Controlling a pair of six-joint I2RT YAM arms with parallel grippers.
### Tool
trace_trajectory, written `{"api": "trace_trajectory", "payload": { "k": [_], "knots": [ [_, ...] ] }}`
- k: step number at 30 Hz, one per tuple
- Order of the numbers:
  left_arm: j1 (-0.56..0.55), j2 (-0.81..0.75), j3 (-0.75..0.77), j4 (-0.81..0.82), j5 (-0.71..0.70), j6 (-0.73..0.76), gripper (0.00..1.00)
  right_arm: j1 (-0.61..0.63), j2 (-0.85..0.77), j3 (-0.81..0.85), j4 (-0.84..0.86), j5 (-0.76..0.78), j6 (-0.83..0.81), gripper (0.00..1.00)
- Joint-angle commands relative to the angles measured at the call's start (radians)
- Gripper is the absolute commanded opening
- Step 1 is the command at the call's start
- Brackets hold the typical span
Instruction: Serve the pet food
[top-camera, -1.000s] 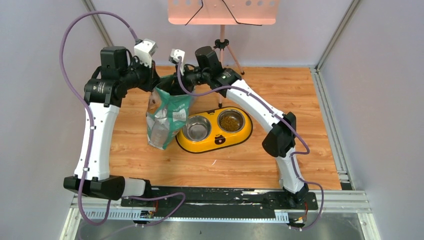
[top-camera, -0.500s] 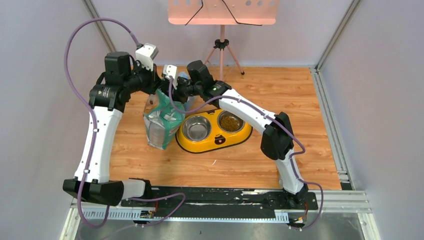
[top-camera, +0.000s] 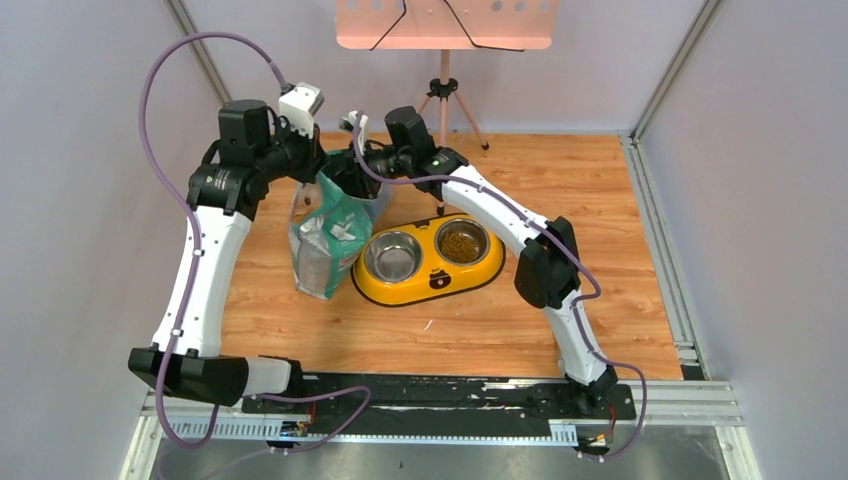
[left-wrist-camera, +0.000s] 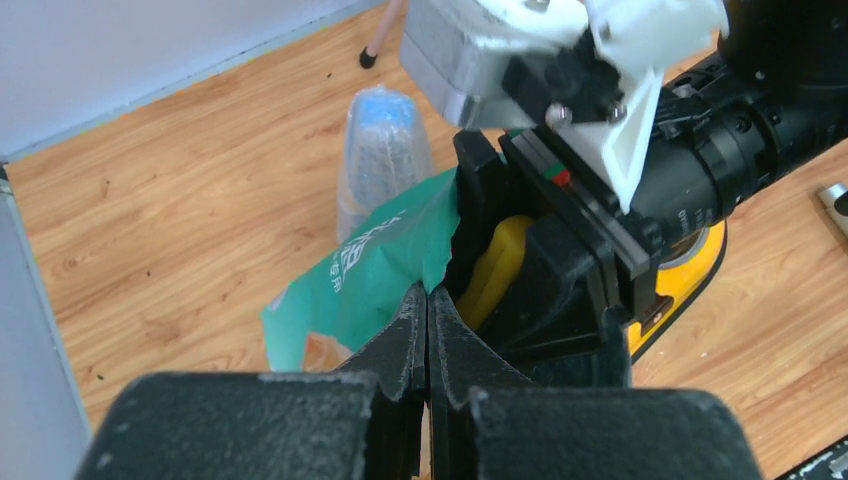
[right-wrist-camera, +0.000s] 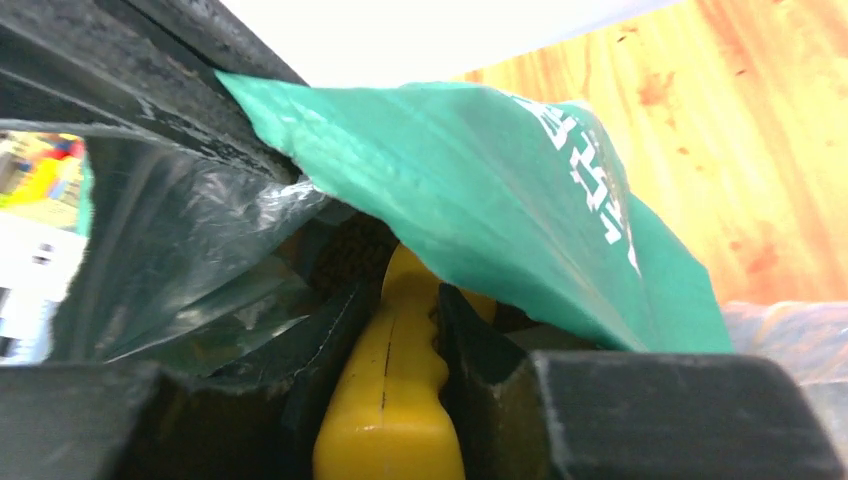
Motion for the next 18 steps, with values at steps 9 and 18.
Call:
{"api": "trace_trajectory", "payload": {
  "k": [9, 18],
  "knots": [
    [0.007, 0.018, 0.1, 0.001, -0.037, 0.078, 0.0, -0.106, -0.039, 0.048, 0.064, -0.049, 0.676, 0.0],
    [0.007, 0.042, 0.162, -0.055, -0.074, 0.13, 0.0, -0.126, -0.151, 0.019, 0.076, 0.103, 0.805, 0.0]
  ]
}}
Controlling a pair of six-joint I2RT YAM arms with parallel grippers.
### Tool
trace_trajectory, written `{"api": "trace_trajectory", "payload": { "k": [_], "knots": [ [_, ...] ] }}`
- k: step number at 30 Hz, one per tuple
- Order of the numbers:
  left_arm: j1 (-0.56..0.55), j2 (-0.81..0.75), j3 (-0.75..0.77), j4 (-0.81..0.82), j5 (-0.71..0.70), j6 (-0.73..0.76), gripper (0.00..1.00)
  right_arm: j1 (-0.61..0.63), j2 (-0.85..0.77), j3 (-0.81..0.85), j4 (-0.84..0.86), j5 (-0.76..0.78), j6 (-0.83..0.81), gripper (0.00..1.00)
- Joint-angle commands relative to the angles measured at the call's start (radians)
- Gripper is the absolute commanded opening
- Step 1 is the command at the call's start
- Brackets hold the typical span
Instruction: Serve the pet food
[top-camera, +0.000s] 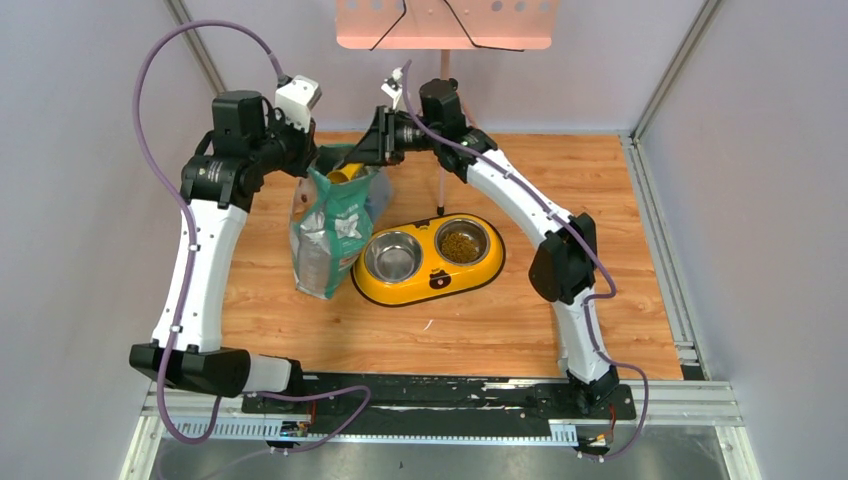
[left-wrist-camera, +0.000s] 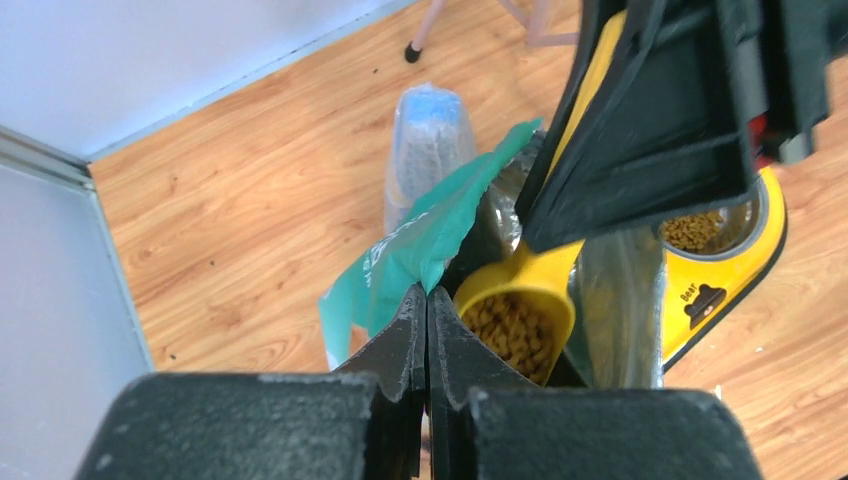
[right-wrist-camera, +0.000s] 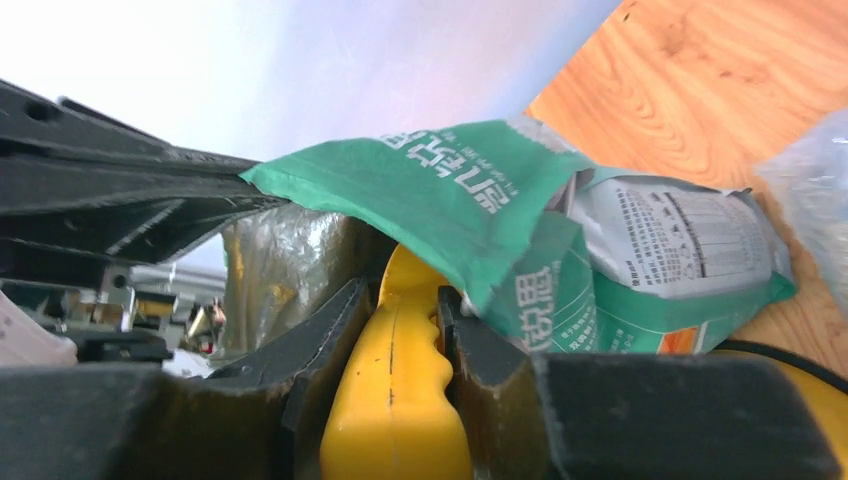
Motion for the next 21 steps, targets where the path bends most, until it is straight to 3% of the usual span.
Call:
{"api": "trace_trajectory", "payload": {
  "k": [1, 7, 14, 21],
  "knots": [
    [0.006, -0.004, 0.067, 0.012, -0.032, 0.053, 0.0, -0.012, -0.122, 0.007, -0.005, 0.146, 0.132, 0.0],
    [0.006, -0.01, 0.088, -0.012, -0.036, 0.069, 0.0, -0.015, -0.153, 0.056, -0.098, 0.311, 0.178, 0.0],
    [0.006, 0.005, 0.168, -0.089, -0.052, 0.13, 0.0, -0.048, -0.162, 0.035, -0.103, 0.288, 0.247, 0.0],
    [0.006, 0.021, 0.215, -0.149, -0.068, 0.185, 0.0, -0.107, -0.2, -0.046, -0.07, 0.141, 0.299, 0.0]
  ]
}}
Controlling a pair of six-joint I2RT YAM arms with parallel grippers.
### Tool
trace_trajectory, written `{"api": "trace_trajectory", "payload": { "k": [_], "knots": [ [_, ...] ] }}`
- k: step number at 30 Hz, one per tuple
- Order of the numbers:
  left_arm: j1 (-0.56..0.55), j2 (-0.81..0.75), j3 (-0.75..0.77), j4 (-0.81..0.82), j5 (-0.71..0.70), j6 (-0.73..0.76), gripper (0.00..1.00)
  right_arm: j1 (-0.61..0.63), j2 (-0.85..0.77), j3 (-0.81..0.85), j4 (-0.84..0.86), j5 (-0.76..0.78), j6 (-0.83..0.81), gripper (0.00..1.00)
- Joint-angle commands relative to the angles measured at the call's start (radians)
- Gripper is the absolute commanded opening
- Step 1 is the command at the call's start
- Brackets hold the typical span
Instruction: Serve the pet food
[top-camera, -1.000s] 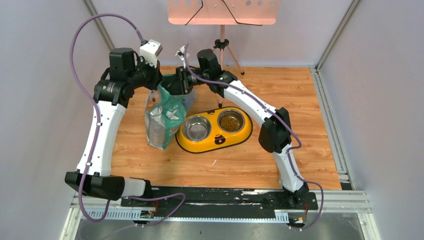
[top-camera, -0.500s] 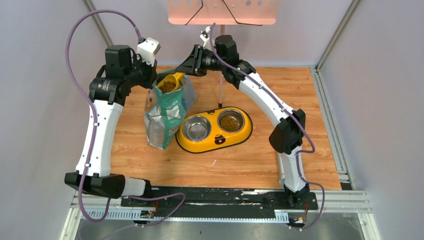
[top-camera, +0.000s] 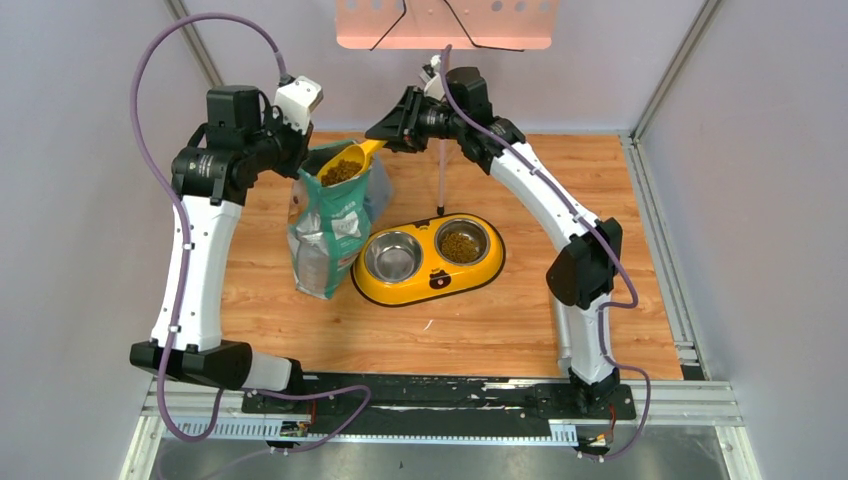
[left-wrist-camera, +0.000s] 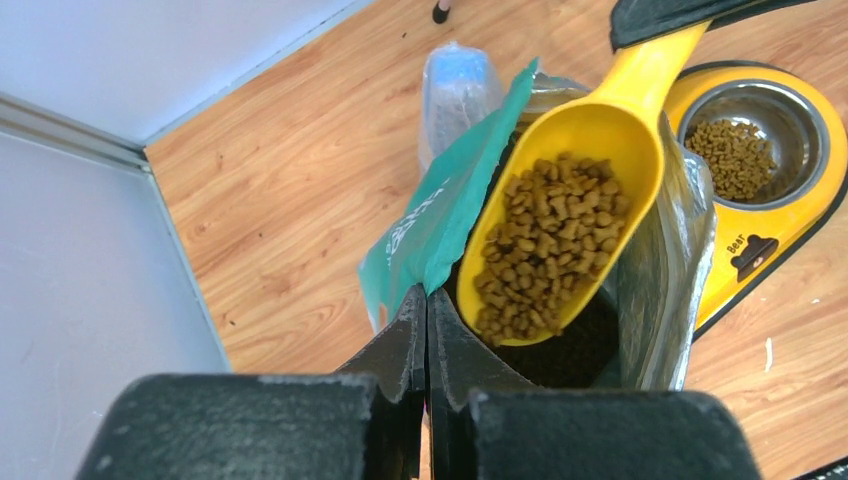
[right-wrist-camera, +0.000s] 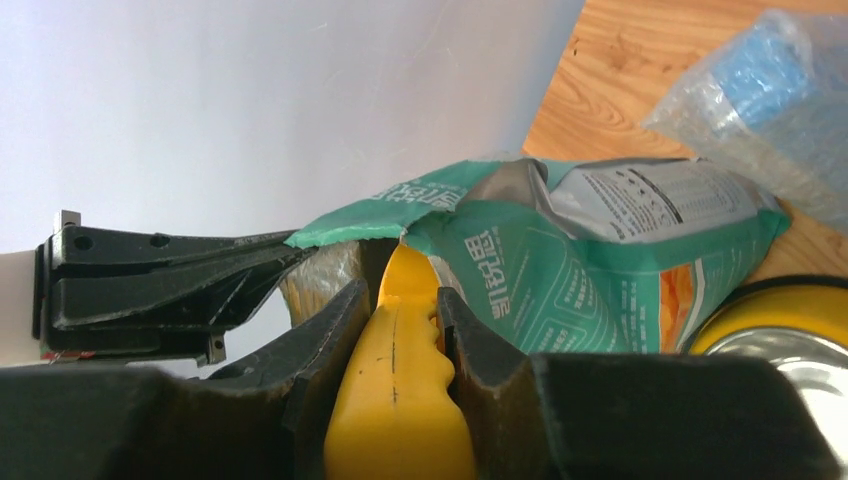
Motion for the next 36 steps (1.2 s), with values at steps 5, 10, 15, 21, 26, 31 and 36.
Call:
{"api": "trace_trajectory", "payload": {
  "k": [5, 10, 15, 21, 26, 31, 36],
  "knots": [
    [0.005, 0.001, 0.1, -0.005, 0.01, 0.096, 0.0, -0.073, -0.109, -0.071, 0.069, -0.104, 0.123, 0.0],
    [0.004, 0.005, 0.109, -0.021, 0.02, 0.1, 0.0, -0.079, -0.08, 0.001, 0.094, -0.101, 0.162, 0.0],
    [0.005, 0.013, 0.147, -0.049, 0.01, 0.107, 0.0, -0.077, -0.086, 0.03, 0.095, -0.059, 0.219, 0.0],
    [0.005, 0.016, 0.164, -0.056, 0.007, 0.106, 0.0, -0.082, -0.112, -0.113, 0.103, -0.071, 0.292, 0.0],
    [0.005, 0.019, 0.166, -0.061, -0.002, 0.101, 0.0, -0.091, -0.093, -0.173, 0.096, -0.097, 0.359, 0.0],
    [0.004, 0.033, 0.182, -0.072, -0.021, 0.118, 0.0, -0.121, -0.107, -0.207, 0.171, -0.176, 0.399, 0.0],
    [0.005, 0.033, 0.167, -0.051, -0.057, 0.133, 0.0, -0.169, -0.142, -0.209, 0.243, -0.225, 0.396, 0.0]
  ]
}}
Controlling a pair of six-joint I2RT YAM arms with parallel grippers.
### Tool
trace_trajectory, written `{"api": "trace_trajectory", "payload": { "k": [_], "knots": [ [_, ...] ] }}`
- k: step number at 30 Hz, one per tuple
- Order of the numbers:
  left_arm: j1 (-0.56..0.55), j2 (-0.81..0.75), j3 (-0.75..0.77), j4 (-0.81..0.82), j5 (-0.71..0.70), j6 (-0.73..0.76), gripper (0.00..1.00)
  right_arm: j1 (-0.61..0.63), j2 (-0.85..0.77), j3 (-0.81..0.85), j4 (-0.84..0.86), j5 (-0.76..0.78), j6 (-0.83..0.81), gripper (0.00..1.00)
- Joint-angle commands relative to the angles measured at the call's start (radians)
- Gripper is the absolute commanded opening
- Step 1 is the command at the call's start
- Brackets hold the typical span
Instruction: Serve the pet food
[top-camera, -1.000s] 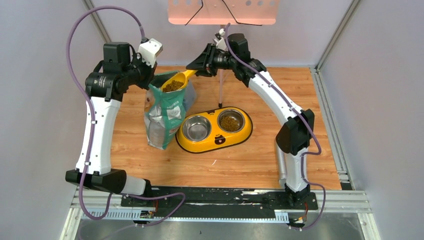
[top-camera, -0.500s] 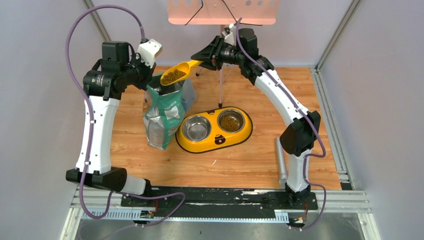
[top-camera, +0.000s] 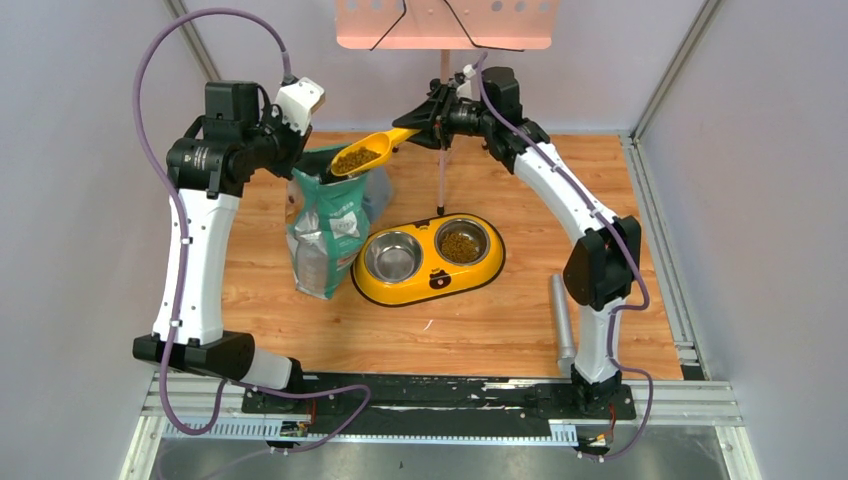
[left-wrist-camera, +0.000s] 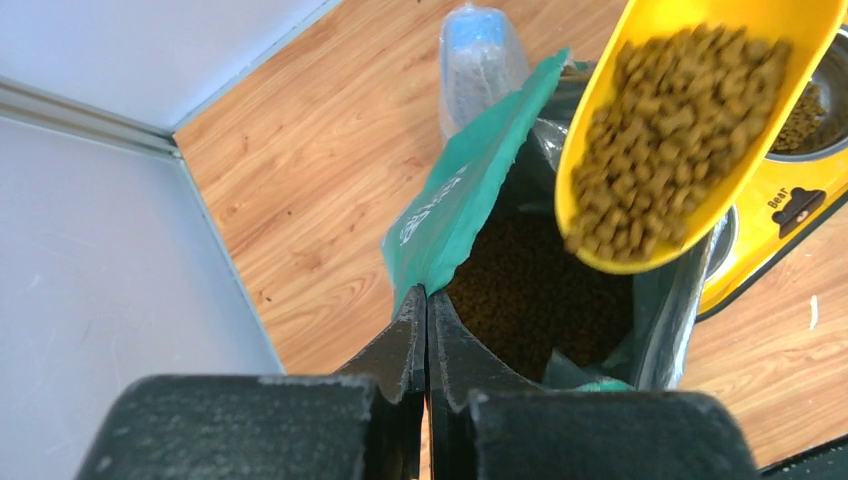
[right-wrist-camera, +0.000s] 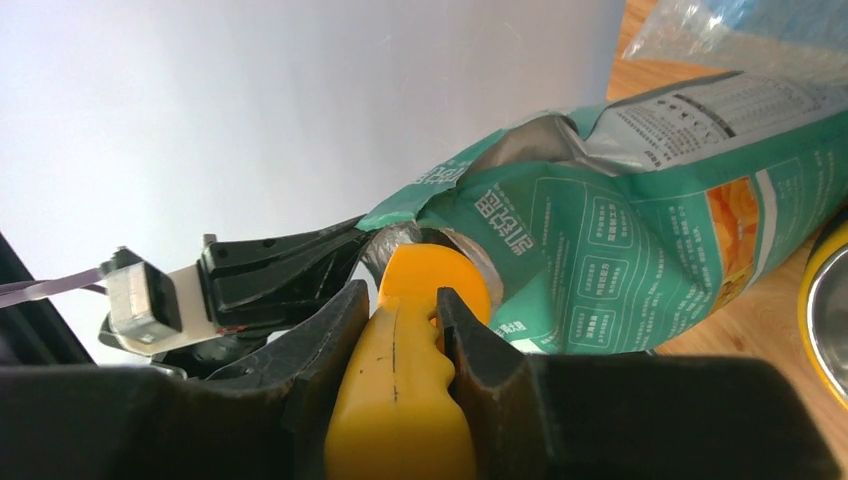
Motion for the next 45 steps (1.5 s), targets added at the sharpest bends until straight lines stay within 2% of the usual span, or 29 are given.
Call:
{"api": "trace_trajectory", "payload": {
  "k": [1, 14, 26, 31, 39, 45],
  "knots": [
    [0.005, -0.021, 0.042, 0.088, -0.032, 0.035, 0.0, -0.055, -0.07, -0.012, 0.097, -0.042, 0.03, 0.0],
    [0.005, -0.023, 0.007, 0.13, -0.08, 0.065, 0.0, -0.145, -0.184, -0.164, 0.139, -0.107, 0.05, 0.0],
    [0.005, -0.022, 0.004, 0.138, -0.1, 0.057, 0.0, -0.22, -0.26, -0.387, 0.202, -0.162, 0.063, 0.0],
    [0.005, -0.023, 0.027, 0.124, -0.106, 0.073, 0.0, -0.249, -0.264, -0.515, 0.326, -0.207, 0.051, 0.0],
    [0.005, -0.038, 0.01, 0.174, -0.149, 0.112, 0.0, -0.253, -0.237, -0.665, 0.437, -0.219, -0.049, 0.0],
    [0.005, -0.058, 0.005, 0.196, -0.141, 0.083, 0.0, -0.253, -0.163, -0.677, 0.44, -0.237, -0.215, 0.0]
  ]
}}
